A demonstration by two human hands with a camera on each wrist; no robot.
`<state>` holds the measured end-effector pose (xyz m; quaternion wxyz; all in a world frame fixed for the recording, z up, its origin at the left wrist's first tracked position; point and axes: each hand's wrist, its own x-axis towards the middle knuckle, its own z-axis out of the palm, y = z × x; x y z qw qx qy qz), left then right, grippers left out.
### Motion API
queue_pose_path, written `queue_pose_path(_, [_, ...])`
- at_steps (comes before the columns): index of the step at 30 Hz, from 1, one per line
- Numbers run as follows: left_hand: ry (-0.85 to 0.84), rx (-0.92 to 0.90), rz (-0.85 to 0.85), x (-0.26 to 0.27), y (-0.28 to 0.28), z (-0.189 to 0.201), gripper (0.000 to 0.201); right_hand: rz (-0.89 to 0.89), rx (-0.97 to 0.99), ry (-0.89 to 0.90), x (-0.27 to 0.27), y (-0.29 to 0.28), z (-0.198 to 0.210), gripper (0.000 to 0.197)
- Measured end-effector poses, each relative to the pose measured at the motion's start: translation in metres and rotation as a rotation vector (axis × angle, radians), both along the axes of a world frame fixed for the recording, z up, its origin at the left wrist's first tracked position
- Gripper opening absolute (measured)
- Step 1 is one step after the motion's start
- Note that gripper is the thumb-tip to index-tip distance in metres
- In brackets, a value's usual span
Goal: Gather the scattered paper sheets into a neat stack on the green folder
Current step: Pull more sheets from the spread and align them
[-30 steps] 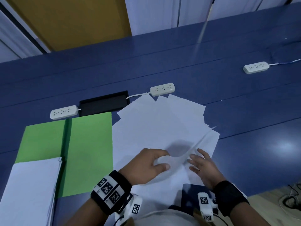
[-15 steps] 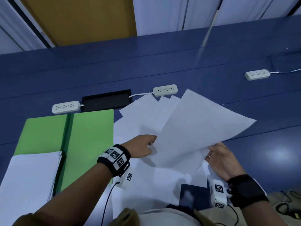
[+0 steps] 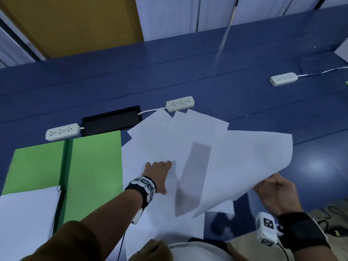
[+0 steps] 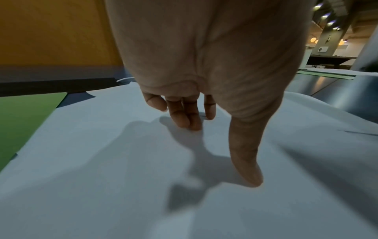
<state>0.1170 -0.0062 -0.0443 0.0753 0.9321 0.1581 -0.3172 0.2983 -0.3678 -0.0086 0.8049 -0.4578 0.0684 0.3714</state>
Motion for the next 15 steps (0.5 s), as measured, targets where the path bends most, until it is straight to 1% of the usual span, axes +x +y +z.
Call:
queue_pose_path(2, [-0.013,0.003,-0.004,-0.001,0.000,0.001,0.099,-0.014,0.014,0.000,0.000,-0.006,0.002,0.037])
queue_pose_path(4, [-0.026,0.012,-0.002,-0.002,-0.001,0.002,0.090,-0.020,0.023,0.005,0.001,-0.010,0.003,0.041])
queue_pose_path(6, [-0.008,0.030,-0.008,-0.004,-0.002,0.003,0.083,-0.024,0.022,0.008,0.002,-0.011,0.003,0.040])
queue_pose_path(9, [0.009,0.056,-0.062,-0.005,-0.004,0.007,0.066,-0.020,0.023,0.008,0.002,-0.008,0.005,0.037])
queue_pose_path(11, [-0.012,0.028,-0.072,-0.005,-0.006,0.010,0.059,-0.016,0.015,0.016,0.003,-0.006,0.007,0.036])
queue_pose_path(13, [-0.040,-0.047,-0.062,-0.004,-0.008,0.016,0.050,-0.021,-0.019,-0.008,0.003,-0.003,0.011,0.036])
queue_pose_path(15, [-0.102,-0.117,-0.053,-0.002,-0.009,0.026,0.028,0.007,-0.057,-0.063,0.003,0.000,0.020,0.041])
